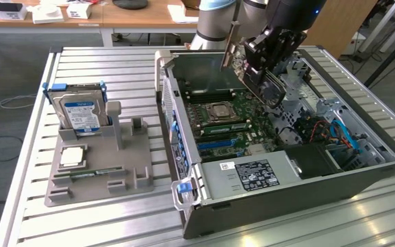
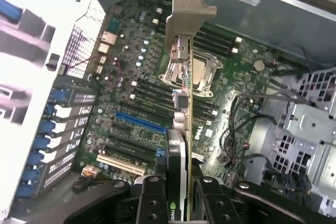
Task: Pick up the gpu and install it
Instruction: 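Insert the gpu into the slot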
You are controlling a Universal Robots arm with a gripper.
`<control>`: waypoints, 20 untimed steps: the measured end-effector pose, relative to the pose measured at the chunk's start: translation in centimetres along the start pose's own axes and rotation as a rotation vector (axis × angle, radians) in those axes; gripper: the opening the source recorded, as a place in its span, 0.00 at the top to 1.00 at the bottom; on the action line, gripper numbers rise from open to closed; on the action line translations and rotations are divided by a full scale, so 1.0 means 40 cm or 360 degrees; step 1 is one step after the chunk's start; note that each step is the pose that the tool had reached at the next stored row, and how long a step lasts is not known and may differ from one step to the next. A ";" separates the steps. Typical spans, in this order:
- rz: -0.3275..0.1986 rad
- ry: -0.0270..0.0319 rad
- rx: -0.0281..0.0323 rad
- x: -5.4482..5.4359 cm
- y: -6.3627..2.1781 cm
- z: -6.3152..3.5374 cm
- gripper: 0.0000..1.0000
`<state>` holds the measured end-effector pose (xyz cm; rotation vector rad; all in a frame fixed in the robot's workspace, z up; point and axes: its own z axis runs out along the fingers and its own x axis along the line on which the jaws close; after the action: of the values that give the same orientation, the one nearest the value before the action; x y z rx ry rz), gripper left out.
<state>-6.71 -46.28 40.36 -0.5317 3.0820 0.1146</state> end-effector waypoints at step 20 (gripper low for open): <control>-0.0577 0.00405 -0.00140 0.000 -0.001 0.009 0.73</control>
<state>-6.71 -46.28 39.99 -1.0845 2.9477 0.1166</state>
